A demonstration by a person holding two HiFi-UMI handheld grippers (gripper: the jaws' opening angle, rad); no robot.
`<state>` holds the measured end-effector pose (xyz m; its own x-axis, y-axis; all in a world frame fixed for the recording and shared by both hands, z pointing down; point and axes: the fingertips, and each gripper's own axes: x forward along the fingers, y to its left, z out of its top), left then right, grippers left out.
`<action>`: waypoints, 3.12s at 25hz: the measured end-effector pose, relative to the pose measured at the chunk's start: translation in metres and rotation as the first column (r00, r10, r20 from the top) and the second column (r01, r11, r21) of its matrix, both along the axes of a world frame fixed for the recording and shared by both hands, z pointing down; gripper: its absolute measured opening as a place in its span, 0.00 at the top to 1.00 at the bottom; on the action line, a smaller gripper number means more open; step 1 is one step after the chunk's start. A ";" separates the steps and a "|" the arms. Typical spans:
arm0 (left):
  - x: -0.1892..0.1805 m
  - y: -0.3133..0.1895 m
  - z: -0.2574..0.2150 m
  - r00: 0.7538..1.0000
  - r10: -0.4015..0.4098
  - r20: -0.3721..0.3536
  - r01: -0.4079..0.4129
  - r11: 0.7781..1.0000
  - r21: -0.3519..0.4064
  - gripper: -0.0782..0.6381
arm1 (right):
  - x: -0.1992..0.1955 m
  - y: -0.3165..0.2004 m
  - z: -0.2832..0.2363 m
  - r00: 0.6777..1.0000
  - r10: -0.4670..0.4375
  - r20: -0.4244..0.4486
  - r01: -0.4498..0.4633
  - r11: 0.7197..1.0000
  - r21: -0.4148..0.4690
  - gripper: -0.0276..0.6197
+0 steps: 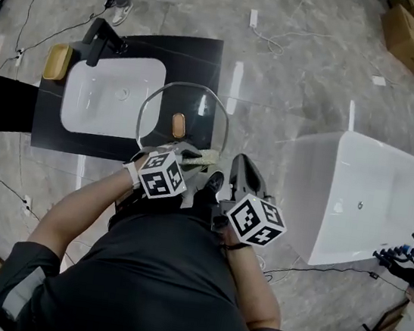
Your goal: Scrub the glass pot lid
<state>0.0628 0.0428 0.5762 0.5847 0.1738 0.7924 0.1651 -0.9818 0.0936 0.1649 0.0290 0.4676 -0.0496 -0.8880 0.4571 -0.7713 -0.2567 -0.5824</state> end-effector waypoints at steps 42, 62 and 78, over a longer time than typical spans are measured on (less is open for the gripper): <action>-0.081 -0.047 -0.052 0.861 -0.496 -0.111 0.478 0.864 -0.156 0.79 | -0.043 -0.018 0.023 0.990 -0.130 0.053 0.133 0.989 -0.068 0.95; -0.156 -0.092 0.035 0.228 -0.973 0.036 0.971 0.225 -0.076 0.79 | -0.032 -0.052 0.030 0.943 -0.324 0.069 0.329 0.942 -0.063 0.95; -0.105 -0.054 0.051 0.280 -0.957 0.082 0.959 0.275 -0.065 0.79 | 0.016 -0.025 0.037 0.955 -0.279 0.099 0.286 0.956 -0.066 0.95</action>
<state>-0.0424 -0.0108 0.6273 0.3619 -0.4348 0.8246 -0.8919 -0.4189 0.1705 0.1812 0.0043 0.5043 -0.3366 -0.7933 0.5074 -0.7658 -0.0830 -0.6377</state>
